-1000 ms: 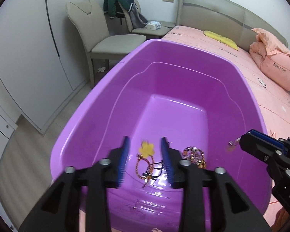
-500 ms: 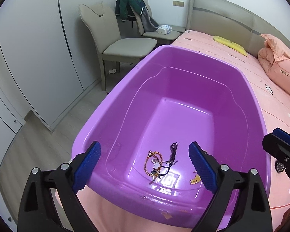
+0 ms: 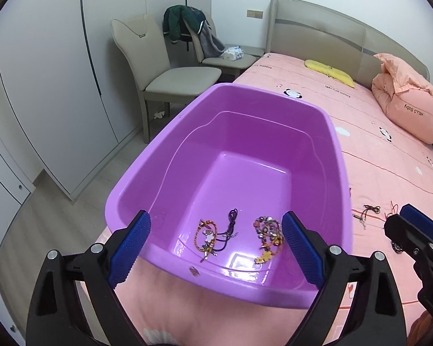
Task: Organize jewelry
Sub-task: 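Withdraw both open tools back over the bed toward the watch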
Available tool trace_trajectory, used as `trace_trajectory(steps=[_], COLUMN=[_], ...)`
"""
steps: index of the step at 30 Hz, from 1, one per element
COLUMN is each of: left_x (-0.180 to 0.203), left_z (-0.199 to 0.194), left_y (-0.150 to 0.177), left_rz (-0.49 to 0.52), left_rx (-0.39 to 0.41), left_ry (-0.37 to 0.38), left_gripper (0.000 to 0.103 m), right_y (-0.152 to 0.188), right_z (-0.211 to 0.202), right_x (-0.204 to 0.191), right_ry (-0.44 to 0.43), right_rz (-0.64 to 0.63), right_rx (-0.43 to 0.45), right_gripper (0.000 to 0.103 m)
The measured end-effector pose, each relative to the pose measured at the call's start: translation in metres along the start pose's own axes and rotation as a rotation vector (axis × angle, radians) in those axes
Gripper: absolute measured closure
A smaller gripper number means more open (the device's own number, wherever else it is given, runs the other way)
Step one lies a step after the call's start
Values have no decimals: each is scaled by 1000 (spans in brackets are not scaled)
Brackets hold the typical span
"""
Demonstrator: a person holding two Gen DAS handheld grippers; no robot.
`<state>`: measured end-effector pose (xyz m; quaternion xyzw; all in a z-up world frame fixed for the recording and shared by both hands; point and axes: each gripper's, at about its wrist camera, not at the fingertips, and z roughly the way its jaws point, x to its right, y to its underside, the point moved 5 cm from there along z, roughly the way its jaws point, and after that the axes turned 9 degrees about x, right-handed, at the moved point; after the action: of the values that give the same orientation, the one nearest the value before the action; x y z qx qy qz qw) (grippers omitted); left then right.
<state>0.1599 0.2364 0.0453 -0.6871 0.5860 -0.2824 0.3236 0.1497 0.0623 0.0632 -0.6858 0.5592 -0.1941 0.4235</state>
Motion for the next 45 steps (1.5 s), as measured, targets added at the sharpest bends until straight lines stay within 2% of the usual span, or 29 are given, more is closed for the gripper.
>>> trace_trajectory(steps=[13,21,28,33,37,41,45], left_x=[74,129,172,197,214,232,252], left_z=[-46,-74,-87,-73,-50,-22,13], left_y=[26,27,13,3,4,5,15], left_rz=[41,95,127,139,147,173,174], left_rx=[-65,-70,-64,-74,-105,-106,-144], left_ry=[90,176,236,251,258,247,253], left_gripper=[12,12,11,9,9,9,9], right_y=[24,39,27,8,4,10,32], right_z=[-80,-125,-162,-169,-156,-134,-109], right_x=[67,129,181,210,240,263,289], right_ry=[75,181,247,274,285,312,339], right_rz=[87,157,196,199,240,242,275], right_rx=[35,48,54,74,76,69,33], right_gripper=[53,52,48,47,47,47,45])
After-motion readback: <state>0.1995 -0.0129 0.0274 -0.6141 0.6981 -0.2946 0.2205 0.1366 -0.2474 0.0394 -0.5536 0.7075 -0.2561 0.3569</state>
